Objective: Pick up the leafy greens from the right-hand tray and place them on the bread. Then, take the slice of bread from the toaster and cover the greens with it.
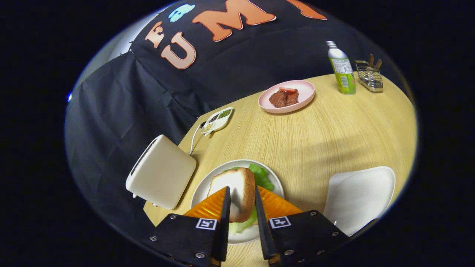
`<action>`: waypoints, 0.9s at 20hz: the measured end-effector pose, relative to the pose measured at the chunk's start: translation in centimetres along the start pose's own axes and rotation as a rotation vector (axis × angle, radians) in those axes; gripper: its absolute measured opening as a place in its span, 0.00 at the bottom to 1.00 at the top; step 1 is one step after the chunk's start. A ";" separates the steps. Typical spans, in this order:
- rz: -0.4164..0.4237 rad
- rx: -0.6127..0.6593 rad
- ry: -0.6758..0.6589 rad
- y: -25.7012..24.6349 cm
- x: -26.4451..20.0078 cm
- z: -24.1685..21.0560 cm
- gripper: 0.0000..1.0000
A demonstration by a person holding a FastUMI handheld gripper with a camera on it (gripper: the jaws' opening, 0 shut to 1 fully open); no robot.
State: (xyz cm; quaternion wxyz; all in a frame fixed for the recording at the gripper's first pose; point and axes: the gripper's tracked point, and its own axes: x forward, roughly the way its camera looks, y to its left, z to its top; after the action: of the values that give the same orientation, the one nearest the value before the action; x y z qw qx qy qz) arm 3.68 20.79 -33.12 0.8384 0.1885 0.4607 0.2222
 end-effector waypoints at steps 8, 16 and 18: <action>-0.130 -0.204 -0.322 0.1 -6.5 7.9 0.78; -0.290 -0.336 -0.691 0.6 -16.5 15.5 0.90; -0.322 -0.343 -0.751 0.7 -18.5 16.6 0.91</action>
State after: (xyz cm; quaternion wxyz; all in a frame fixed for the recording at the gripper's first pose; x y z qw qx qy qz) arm 8.94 9.39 -11.69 0.9907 0.0400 0.1041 0.0782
